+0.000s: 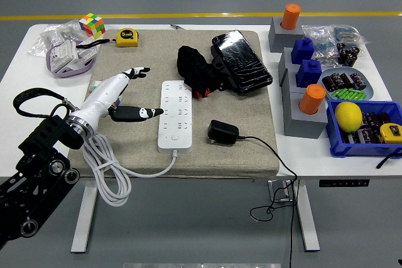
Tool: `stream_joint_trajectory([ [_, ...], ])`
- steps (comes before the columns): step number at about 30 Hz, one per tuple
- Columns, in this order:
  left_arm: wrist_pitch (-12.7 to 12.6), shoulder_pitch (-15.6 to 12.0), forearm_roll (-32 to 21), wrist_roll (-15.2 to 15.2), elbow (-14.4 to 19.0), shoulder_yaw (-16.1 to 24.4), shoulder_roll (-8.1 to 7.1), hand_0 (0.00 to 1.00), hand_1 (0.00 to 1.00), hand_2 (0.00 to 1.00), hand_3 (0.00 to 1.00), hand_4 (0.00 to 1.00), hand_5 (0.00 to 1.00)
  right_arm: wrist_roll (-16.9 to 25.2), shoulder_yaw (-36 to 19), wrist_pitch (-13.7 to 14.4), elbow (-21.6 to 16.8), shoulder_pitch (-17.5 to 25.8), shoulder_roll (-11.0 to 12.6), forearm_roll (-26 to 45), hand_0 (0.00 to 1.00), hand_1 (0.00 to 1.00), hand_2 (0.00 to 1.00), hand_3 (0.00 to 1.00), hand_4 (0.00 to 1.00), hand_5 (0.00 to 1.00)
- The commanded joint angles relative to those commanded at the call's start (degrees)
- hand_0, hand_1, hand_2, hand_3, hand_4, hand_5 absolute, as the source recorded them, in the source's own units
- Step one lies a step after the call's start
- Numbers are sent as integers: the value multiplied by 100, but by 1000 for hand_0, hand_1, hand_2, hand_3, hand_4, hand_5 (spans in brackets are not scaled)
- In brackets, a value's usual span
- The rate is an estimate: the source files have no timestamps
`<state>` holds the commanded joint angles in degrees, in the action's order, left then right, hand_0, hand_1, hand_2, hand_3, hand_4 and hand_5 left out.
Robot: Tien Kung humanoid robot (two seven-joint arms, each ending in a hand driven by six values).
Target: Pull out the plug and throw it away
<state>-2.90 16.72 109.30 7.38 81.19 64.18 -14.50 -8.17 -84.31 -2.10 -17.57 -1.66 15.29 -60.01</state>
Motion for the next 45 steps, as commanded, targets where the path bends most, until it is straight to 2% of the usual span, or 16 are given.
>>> stream_joint_trajectory([
  [11, 7, 25, 2, -2, -8, 58, 30, 834, 877, 888, 929, 952, 417, -11, 22, -39, 7, 9, 29, -17, 568, 645, 669, 568, 970, 491],
  [25, 24, 27, 13, 12, 27, -23, -107, 831, 873, 889, 929, 948, 411, -16, 35, -51, -11, -23, -15, 2, 568, 645, 669, 568, 971, 490],
  [45, 51, 70, -13, 18, 38, -96, -95, 825, 872, 889, 928, 947, 408, -17, 45, -76, 1, -28, 9, 0, 568, 646, 669, 569, 972, 491],
])
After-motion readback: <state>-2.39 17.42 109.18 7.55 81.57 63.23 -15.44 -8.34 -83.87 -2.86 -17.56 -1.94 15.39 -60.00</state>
